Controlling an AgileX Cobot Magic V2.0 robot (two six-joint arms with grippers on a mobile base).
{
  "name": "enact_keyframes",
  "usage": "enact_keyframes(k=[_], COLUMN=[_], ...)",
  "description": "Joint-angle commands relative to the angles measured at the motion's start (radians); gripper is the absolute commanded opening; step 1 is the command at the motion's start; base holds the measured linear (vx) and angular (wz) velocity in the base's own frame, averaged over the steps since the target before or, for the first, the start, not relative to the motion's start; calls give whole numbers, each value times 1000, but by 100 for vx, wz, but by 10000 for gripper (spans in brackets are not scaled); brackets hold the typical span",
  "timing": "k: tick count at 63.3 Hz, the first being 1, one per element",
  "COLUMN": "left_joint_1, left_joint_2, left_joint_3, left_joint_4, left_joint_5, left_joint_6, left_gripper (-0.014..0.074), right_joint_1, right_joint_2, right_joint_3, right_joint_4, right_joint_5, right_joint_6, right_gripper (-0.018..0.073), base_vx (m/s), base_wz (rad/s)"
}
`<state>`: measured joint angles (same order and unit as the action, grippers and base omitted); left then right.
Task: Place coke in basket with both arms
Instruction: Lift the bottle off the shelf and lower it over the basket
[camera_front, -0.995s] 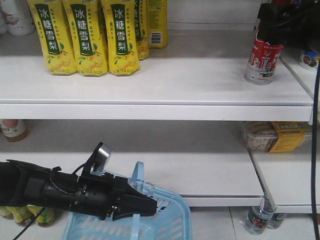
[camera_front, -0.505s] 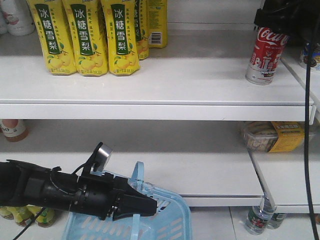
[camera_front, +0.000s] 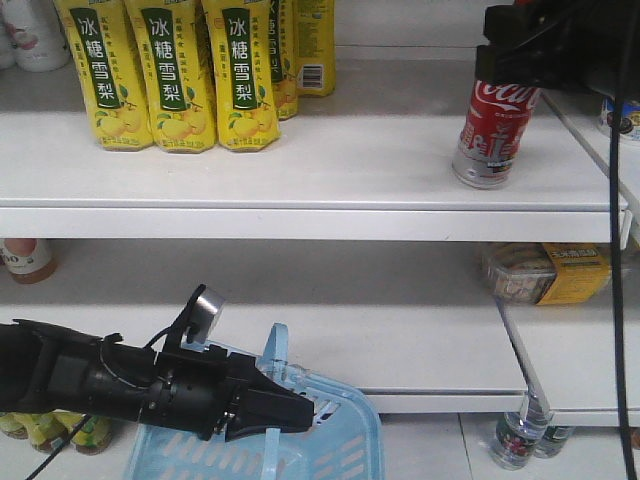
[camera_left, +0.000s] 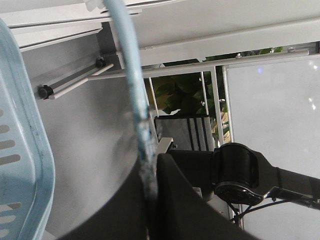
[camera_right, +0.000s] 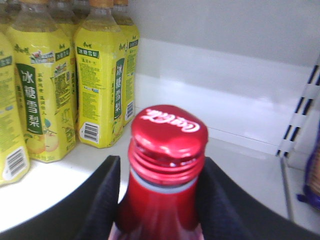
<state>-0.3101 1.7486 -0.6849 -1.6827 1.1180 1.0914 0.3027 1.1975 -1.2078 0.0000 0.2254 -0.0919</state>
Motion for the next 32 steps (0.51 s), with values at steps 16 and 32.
enact_keyframes(k=[16, 32], left_joint_1=[-3, -3], left_joint_2=[-52, -52], left_joint_3=[-19, -19], left_joint_4=[-97, -97], left_joint_5=[63, 63], left_joint_6=[16, 16], left_gripper=[-6, -6], right_joint_1=[0, 0], right_joint_2=[-239, -375], right_joint_3=[-35, 84], right_joint_4=[0, 118], right_joint_5=[109, 182], right_joint_6=[-8, -44], right_gripper=[-9, -6], base_vx=[0, 0], base_wz=[0, 0])
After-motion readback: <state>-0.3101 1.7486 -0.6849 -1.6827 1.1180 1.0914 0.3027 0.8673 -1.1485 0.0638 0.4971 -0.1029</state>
